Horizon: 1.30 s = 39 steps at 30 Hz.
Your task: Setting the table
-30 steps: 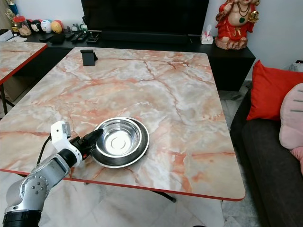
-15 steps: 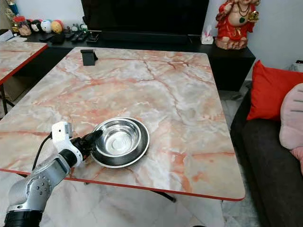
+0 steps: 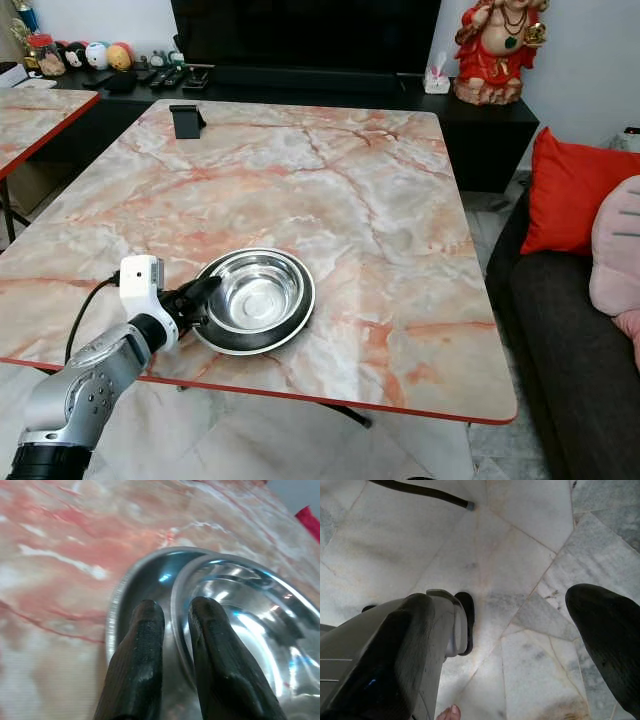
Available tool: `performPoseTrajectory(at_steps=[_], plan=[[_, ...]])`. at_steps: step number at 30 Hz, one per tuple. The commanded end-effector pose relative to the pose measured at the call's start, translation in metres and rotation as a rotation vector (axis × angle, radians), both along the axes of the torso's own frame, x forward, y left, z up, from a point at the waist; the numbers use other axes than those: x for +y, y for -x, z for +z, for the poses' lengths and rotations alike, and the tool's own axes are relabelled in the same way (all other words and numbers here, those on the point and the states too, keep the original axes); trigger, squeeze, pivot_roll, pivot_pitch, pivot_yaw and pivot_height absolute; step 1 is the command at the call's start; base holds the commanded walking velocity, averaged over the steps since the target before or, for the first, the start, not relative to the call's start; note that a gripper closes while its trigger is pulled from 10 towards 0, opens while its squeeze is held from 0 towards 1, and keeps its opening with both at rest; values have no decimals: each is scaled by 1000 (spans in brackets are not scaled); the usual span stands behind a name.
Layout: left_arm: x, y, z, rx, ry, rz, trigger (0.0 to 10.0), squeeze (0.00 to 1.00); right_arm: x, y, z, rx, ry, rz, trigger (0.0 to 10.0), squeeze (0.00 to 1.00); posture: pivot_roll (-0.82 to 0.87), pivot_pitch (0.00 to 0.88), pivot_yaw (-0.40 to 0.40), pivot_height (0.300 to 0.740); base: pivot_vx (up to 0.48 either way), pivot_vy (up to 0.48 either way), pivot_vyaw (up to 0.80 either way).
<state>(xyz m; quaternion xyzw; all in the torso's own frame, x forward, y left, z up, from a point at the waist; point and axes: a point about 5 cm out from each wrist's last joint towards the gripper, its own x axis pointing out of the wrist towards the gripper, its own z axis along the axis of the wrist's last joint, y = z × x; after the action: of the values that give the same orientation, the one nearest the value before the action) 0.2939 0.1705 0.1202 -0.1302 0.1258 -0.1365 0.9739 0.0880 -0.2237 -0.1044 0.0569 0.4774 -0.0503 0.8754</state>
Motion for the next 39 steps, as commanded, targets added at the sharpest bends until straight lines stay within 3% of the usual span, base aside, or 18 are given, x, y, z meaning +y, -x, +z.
performPoseTrajectory(at_steps=[1, 10, 11, 12, 14, 17, 22, 26, 29, 39], plan=[[0, -3, 6, -28, -23, 3, 10000, 0, -1, 3, -1, 13, -1, 4, 10000, 0, 37, 0, -34, 740, 0, 0, 0], [0, -7, 15, -90, -66, 22, 10000, 0, -2, 3, -1, 14, 0, 3, 10000, 0, 36, 0, -37, 740, 0, 0, 0], [1, -9, 23, -165, -138, 32, 10000, 0, -2, 3, -1, 14, 1, 4, 10000, 0, 36, 0, -37, 740, 0, 0, 0], [1, -9, 23, -165, -138, 32, 10000, 0, -2, 3, -1, 14, 1, 4, 10000, 0, 36, 0, -37, 740, 0, 0, 0], [2, -11, 40, -295, -190, 70, 10000, 0, -2, 3, 0, 13, 0, 3, 10000, 0, 38, 0, -39, 740, 0, 0, 0], [2, -10, 49, -390, -237, 85, 10000, 0, -2, 2, 0, 2, -1, -4, 10000, 0, 39, 0, -39, 740, 0, 0, 0], [1, -8, 44, -435, -242, 108, 10000, 0, -2, 1, 1, -15, 2, -19, 10000, 0, 32, 0, -39, 740, 0, 0, 0], [-6, -8, 35, -512, -374, 101, 10000, 0, -3, 1, 1, -21, 11, -28, 10000, 0, 27, 0, -37, 740, 0, 0, 0], [-10, -8, 39, -558, -386, 99, 10000, 0, -3, 1, 1, -27, 13, -35, 10000, 0, 25, 0, -36, 740, 0, 0, 0], [-2, -6, 19, -521, -383, 148, 10000, 0, -3, 2, 1, -31, 17, -43, 10000, 0, 20, 0, -32, 740, 0, 145, 0]])
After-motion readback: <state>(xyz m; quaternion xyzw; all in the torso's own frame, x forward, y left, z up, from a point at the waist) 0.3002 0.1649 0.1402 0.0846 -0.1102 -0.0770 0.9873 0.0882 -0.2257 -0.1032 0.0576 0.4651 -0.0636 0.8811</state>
